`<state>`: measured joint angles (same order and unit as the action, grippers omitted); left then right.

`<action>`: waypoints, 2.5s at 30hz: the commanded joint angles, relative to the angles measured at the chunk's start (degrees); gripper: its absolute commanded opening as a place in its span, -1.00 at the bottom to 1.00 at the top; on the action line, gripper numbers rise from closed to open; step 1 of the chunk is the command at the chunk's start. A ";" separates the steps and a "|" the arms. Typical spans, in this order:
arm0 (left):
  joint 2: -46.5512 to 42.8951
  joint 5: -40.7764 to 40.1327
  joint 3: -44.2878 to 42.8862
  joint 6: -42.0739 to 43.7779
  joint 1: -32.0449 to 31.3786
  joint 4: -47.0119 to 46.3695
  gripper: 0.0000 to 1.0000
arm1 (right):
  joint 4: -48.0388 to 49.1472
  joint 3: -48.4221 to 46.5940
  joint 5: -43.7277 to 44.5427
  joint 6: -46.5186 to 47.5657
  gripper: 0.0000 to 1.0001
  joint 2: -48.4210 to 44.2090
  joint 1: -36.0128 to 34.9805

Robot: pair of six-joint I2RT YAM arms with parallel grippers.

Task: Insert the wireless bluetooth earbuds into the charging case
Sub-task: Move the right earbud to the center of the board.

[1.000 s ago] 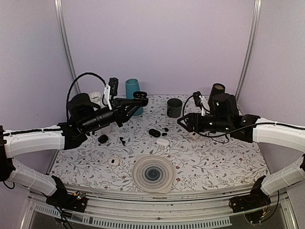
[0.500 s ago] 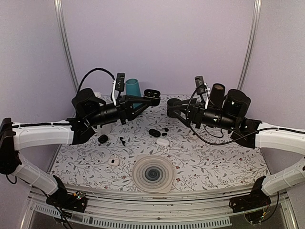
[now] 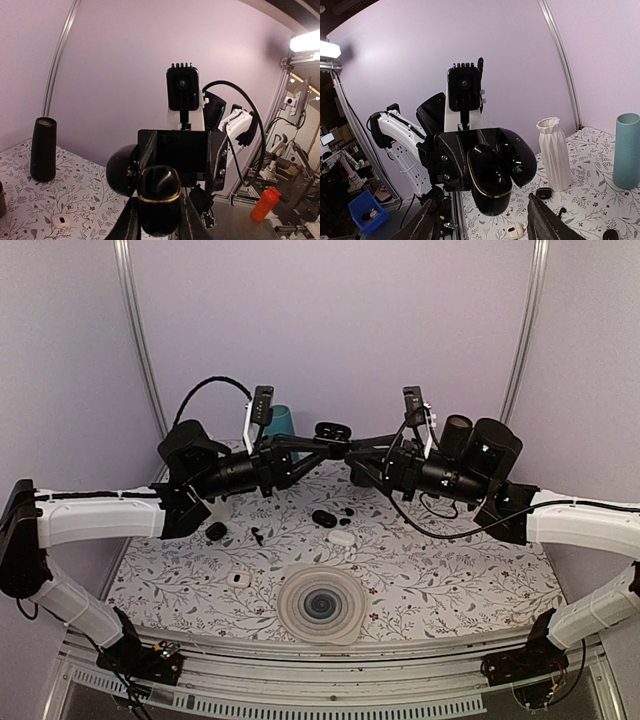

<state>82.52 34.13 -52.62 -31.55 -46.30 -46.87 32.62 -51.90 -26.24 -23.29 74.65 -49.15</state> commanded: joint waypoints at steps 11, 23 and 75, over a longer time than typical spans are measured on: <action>-1.88 -3.33 0.22 0.91 -0.77 -0.93 -1.00 | 0.74 -2.34 0.45 -2.02 0.11 1.98 -0.37; -10.00 -8.22 6.27 1.60 4.47 1.41 -1.00 | -4.12 -3.29 3.76 -3.00 0.14 5.11 1.00; -32.69 -15.41 13.95 3.48 15.54 16.37 -1.00 | -56.20 -77.25 35.96 7.29 -0.08 76.69 -11.59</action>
<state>50.68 18.55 -39.22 -28.49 -31.59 -30.50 -21.85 -126.52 6.94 -17.89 149.12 -60.01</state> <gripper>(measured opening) 0.205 0.449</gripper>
